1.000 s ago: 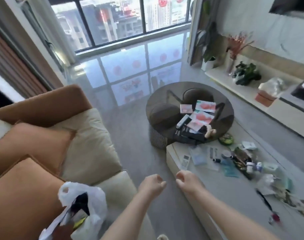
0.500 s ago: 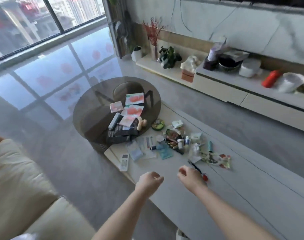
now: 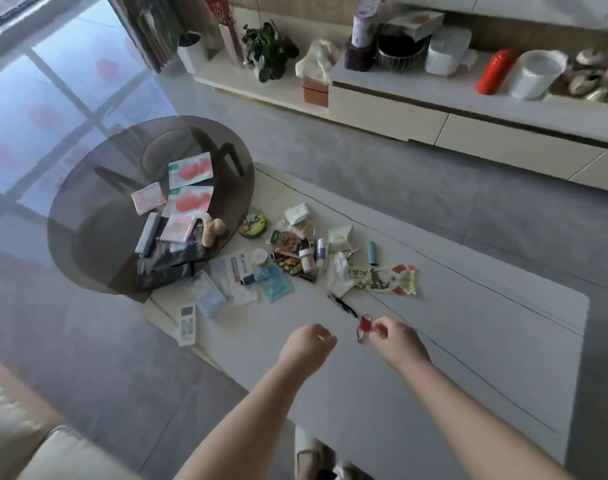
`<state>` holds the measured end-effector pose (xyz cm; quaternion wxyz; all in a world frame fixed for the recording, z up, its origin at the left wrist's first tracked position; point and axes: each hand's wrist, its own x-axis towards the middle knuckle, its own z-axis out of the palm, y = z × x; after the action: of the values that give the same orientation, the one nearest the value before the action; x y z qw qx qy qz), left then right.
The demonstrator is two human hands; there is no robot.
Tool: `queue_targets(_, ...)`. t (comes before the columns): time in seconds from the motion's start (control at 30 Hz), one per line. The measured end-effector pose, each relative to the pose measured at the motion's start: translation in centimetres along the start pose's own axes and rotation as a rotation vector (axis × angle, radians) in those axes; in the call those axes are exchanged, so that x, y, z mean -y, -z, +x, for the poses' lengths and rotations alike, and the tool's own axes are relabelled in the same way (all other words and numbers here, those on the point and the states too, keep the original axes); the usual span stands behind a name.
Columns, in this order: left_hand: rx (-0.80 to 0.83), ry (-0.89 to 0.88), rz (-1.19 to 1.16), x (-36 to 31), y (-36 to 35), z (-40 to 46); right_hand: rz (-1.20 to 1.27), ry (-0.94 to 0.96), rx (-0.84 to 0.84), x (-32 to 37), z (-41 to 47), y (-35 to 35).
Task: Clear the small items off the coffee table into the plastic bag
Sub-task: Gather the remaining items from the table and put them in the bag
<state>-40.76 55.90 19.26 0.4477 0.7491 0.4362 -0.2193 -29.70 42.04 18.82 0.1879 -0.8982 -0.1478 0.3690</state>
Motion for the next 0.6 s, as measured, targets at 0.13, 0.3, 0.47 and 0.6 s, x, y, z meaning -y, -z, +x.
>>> queue_targets(0.13, 0.038, -0.019, 0.089, 0.0, -2.2, 5.3, 0.042, -0.087, 0.010, -3.8, 4.1, -2.1)
queue_targets(0.3, 0.031, -0.096, 0.232, 1.2, -5.1, 13.5, 0.067, -0.170, 0.024, -7.2, 10.3, -6.5)
queue_targets(0.47, -0.006, -0.163, 0.277, 2.0, -7.6, 21.5, 0.023, -0.199, 0.035, -9.2, 16.1, -11.1)
queue_targets(0.6, -0.028, -0.187, 0.289, 2.7, -9.6, 26.6, 0.004, -0.188, 0.003, -9.8, 19.9, -14.0)
